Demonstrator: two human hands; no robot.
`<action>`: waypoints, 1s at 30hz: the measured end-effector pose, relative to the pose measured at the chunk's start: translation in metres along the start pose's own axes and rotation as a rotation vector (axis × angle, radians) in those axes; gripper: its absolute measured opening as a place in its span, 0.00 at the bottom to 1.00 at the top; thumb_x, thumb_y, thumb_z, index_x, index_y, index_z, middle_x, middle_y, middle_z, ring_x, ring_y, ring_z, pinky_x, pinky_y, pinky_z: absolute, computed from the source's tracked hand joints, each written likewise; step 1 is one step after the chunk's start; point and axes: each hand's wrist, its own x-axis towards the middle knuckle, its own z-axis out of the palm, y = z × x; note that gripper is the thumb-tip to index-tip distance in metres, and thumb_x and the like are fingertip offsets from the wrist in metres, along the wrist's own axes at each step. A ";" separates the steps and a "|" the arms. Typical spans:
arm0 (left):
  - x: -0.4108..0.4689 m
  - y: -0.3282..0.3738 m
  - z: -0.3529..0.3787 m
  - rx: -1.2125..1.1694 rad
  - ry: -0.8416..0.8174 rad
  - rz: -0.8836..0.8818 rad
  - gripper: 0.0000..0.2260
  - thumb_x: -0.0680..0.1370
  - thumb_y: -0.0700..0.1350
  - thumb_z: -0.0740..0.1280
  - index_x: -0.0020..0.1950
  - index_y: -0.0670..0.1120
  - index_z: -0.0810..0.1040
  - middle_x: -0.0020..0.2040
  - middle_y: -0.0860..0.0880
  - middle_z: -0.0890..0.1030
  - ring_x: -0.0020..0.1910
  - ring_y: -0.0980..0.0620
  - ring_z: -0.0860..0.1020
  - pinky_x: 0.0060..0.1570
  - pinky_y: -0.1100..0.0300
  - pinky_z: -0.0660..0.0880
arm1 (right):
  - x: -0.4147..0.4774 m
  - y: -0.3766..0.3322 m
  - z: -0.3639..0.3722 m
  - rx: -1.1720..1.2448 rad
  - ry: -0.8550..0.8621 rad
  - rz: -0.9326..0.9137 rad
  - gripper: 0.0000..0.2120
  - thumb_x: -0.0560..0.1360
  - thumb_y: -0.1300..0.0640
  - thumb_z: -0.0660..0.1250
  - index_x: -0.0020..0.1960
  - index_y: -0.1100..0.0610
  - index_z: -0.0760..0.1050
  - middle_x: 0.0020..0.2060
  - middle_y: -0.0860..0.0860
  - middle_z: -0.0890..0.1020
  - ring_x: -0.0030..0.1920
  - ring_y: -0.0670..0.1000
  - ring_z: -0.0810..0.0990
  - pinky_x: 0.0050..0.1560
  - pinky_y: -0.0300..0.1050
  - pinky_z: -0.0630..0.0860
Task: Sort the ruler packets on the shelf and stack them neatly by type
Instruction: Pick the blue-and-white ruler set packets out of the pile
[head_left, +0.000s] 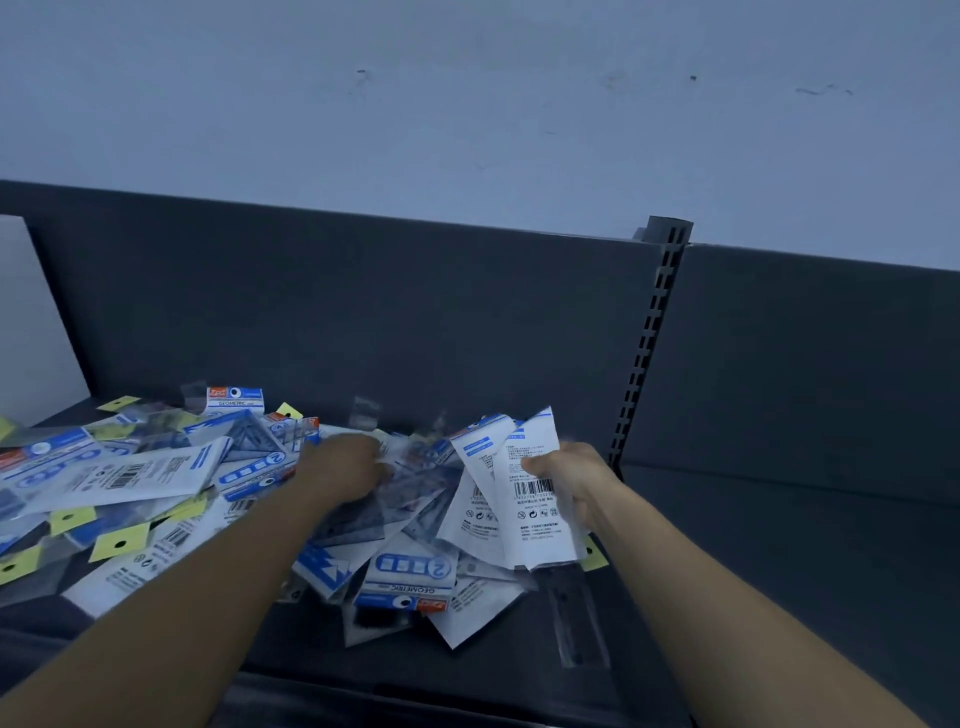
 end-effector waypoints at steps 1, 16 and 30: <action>0.001 -0.001 -0.001 0.008 0.081 0.024 0.12 0.79 0.53 0.63 0.58 0.50 0.78 0.59 0.46 0.79 0.61 0.46 0.76 0.60 0.52 0.71 | 0.001 0.000 0.001 -0.024 0.007 0.013 0.16 0.75 0.70 0.68 0.61 0.68 0.71 0.50 0.60 0.82 0.44 0.57 0.82 0.41 0.47 0.80; 0.021 -0.011 0.001 0.146 0.096 0.070 0.16 0.79 0.55 0.61 0.62 0.47 0.75 0.67 0.45 0.72 0.64 0.44 0.71 0.59 0.53 0.68 | 0.014 -0.002 0.015 -0.175 -0.007 0.083 0.21 0.70 0.67 0.74 0.60 0.70 0.72 0.56 0.60 0.81 0.57 0.60 0.80 0.62 0.54 0.73; -0.026 0.053 -0.022 -0.404 0.397 0.569 0.11 0.80 0.46 0.63 0.60 0.49 0.81 0.51 0.52 0.74 0.52 0.53 0.72 0.55 0.56 0.72 | 0.010 -0.003 0.019 0.124 0.039 0.126 0.18 0.81 0.47 0.59 0.55 0.62 0.77 0.45 0.59 0.84 0.45 0.59 0.83 0.53 0.55 0.80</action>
